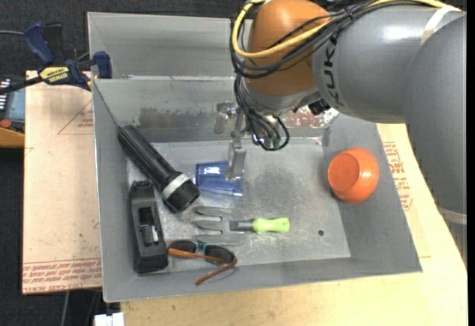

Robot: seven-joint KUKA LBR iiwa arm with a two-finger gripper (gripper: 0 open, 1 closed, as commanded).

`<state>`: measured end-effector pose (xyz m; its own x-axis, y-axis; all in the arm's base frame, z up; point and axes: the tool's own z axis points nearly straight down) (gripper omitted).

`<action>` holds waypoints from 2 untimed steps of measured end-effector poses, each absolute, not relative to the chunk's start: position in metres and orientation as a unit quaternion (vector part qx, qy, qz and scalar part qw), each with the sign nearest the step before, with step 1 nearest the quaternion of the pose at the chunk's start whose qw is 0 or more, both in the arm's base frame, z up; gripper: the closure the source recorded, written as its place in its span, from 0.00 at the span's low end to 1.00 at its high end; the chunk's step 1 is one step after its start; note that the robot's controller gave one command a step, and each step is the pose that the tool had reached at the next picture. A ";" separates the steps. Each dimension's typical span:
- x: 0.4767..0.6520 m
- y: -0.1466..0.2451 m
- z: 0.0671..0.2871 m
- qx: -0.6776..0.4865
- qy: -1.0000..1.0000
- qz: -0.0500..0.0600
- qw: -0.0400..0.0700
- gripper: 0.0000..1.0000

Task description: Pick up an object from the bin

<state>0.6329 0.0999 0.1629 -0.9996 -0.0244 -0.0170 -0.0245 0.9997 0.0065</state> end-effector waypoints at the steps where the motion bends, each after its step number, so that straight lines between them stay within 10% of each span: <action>1: 0.629 0.106 0.099 0.032 0.999 0.001 -0.002 0.00; 2: 0.599 0.116 0.069 0.076 0.997 0.005 0.012 0.00</action>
Offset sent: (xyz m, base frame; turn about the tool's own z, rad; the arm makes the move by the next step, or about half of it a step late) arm -0.0336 0.0148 -0.0929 0.1784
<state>0.5990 0.1159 0.0694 -0.9882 0.1513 -0.0222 0.1511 0.9885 0.0117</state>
